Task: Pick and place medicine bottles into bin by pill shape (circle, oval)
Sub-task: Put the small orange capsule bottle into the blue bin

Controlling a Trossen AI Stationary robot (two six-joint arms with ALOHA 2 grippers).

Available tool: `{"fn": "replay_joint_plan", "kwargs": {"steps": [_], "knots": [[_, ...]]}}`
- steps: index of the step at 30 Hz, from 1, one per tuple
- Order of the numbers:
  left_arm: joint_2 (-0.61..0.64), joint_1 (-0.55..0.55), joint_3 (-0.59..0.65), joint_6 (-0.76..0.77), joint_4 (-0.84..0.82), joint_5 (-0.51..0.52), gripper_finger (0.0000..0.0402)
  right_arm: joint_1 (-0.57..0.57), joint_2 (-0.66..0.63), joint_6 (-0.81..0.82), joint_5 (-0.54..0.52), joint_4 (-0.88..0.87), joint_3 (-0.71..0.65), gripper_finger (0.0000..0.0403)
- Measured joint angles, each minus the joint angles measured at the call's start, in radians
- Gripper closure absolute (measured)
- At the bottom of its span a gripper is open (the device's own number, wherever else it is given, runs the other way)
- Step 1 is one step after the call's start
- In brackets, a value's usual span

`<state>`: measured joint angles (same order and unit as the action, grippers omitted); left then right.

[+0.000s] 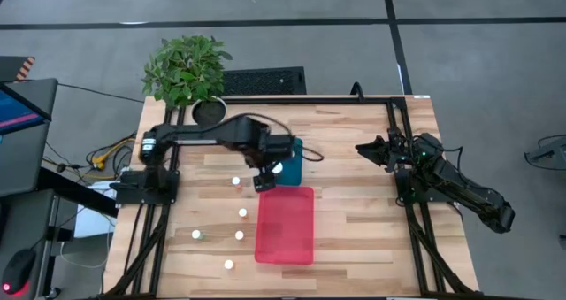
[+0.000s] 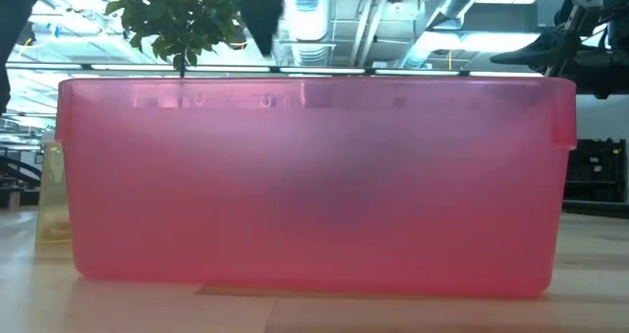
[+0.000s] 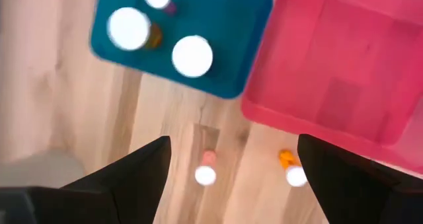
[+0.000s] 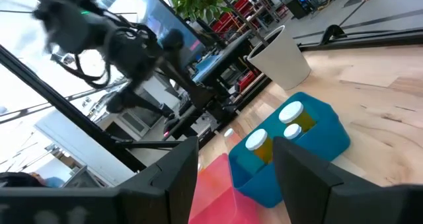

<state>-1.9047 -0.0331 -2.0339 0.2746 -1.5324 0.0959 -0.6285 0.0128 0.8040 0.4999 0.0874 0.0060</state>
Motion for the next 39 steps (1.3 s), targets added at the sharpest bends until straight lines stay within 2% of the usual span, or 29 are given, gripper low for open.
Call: {"fn": "replay_joint_plan", "kwargs": {"steps": [7,17,27,35,39], "knots": [[0.132,-0.147,0.168,0.219,0.02,0.107,0.008,0.0,0.0,0.0,0.0,-0.001,0.0,0.0198],[0.157,-0.294,0.535,0.292,0.342,0.116,0.008,0.0,0.0,0.002,0.0,-0.002,0.0,0.0198],[0.21,-0.323,0.755,0.313,0.484,0.062,0.008,0.0,0.0,0.002,0.0,-0.003,0.0,0.0198],[0.232,-0.325,0.855,0.259,0.641,0.038,0.008,0.0,0.0,0.002,0.0,-0.003,0.0,0.0198],[0.231,-0.317,0.891,0.248,0.65,0.039,0.008,0.0,0.0,0.009,0.0,-0.003,0.0,0.0198]]}}
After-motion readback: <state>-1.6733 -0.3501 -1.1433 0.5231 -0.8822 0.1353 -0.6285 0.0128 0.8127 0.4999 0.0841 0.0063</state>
